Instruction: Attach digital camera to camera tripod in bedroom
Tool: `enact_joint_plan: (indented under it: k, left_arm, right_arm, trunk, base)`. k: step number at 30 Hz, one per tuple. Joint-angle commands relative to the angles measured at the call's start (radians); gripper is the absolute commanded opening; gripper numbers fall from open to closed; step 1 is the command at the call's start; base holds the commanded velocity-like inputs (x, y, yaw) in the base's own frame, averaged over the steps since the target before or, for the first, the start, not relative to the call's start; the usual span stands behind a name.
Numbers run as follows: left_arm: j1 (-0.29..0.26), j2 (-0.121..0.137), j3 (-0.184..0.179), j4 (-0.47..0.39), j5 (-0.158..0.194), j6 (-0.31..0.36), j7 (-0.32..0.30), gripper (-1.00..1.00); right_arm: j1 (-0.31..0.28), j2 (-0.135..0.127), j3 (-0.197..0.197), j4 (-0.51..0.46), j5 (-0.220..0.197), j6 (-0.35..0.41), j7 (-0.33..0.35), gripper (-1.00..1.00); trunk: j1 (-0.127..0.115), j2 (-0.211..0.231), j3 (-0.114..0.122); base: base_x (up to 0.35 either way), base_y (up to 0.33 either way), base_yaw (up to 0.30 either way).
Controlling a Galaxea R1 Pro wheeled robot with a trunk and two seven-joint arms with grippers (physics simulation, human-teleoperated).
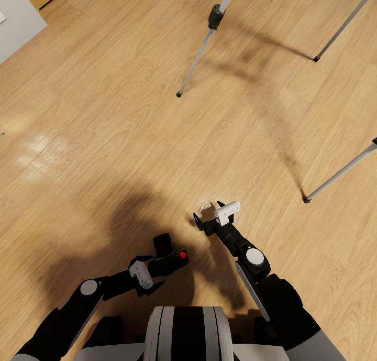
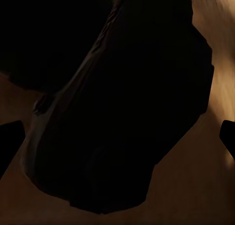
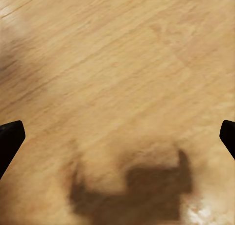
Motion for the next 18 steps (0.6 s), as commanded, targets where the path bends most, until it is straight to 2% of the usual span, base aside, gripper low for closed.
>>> enact_joint_plan:
  k: [1, 5, 9, 12, 18]
  left_arm:
    - [0.000, 0.000, -0.001, -0.001, -0.009, -0.005, 0.000, 1.00]
    - [0.000, 0.001, 0.000, -0.001, -0.009, -0.005, 0.003, 1.00]
    - [0.000, 0.001, 0.000, 0.001, -0.009, -0.004, 0.079, 1.00]
    - [0.000, 0.003, -0.001, 0.016, -0.009, -0.003, 0.174, 1.00]
    - [0.000, 0.002, -0.002, 0.033, -0.010, -0.003, 0.231, 1.00]
  right_arm:
    - [0.000, -0.001, 0.001, -0.002, 0.000, 0.006, 0.002, 1.00]
    - [0.000, -0.001, 0.001, -0.002, 0.000, 0.006, 0.002, 1.00]
    - [0.000, -0.001, 0.001, -0.002, 0.000, 0.006, 0.002, 1.00]
    - [0.000, -0.001, 0.001, -0.002, 0.000, 0.006, 0.002, 1.00]
    - [0.000, -0.001, 0.001, -0.002, 0.000, 0.006, 0.002, 1.00]
  trunk:
    - [0.000, 0.000, 0.000]
    - [0.000, 0.000, 0.000]
    - [0.000, 0.000, 0.000]
    - [0.000, 0.000, 0.000]
    - [0.000, 0.000, 0.000]
  base:
    - [0.000, 0.000, 0.000]
    - [0.000, 0.000, 0.000]
    - [0.000, 0.000, 0.000]
    - [0.000, 0.000, 0.000]
    - [0.000, 0.000, 0.000]
